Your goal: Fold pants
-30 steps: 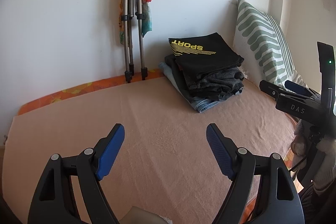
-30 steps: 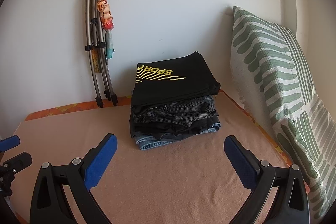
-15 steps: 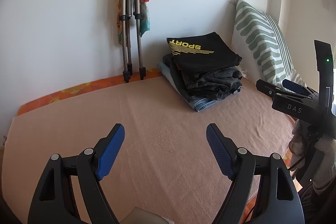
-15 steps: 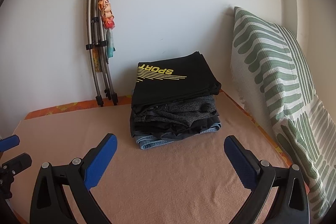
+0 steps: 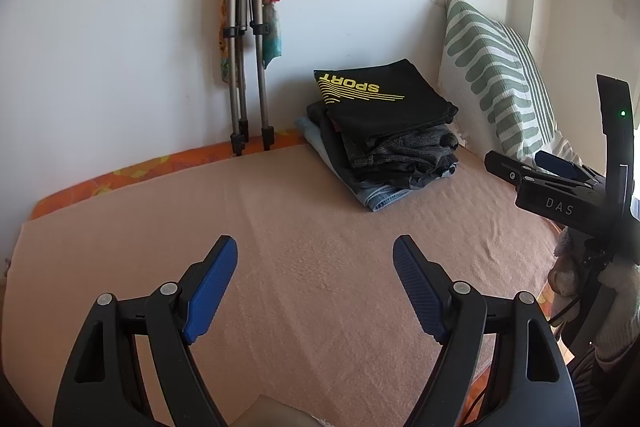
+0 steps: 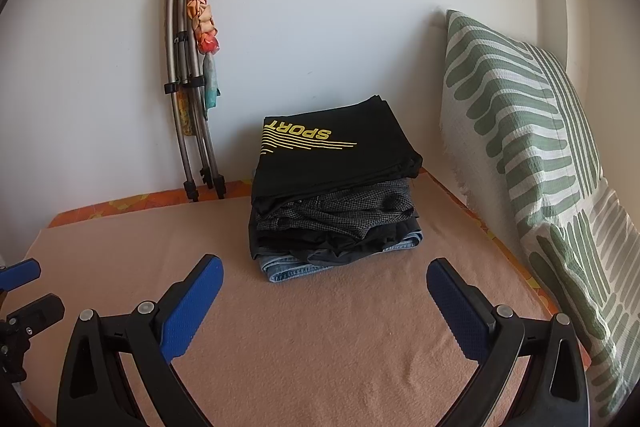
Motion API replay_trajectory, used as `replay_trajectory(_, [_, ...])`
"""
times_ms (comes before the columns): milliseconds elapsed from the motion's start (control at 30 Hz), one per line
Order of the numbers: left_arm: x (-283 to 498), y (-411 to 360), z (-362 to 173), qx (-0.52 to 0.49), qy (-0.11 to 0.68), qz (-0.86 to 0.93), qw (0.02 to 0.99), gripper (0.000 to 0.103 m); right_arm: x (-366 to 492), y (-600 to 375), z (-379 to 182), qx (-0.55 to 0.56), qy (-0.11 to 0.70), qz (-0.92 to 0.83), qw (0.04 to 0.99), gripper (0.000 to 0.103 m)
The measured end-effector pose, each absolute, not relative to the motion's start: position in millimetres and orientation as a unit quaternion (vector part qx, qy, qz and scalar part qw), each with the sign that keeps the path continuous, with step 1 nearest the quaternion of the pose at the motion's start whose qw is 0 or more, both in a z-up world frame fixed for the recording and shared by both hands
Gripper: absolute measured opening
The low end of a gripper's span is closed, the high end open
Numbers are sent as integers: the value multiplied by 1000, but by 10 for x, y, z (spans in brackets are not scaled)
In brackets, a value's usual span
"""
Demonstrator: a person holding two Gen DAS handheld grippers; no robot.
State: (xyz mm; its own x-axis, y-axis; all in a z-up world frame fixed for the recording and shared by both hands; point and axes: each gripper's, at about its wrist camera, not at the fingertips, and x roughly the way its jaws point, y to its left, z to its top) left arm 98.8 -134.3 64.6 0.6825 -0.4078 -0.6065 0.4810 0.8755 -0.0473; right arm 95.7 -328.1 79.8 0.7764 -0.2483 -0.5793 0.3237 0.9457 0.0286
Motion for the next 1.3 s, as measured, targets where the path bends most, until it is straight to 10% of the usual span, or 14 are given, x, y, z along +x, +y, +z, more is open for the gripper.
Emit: replay_trajectory(1300, [946,-1389,617,58,314,-246,915,80,962,-3280,754,63,303,-145,940,103])
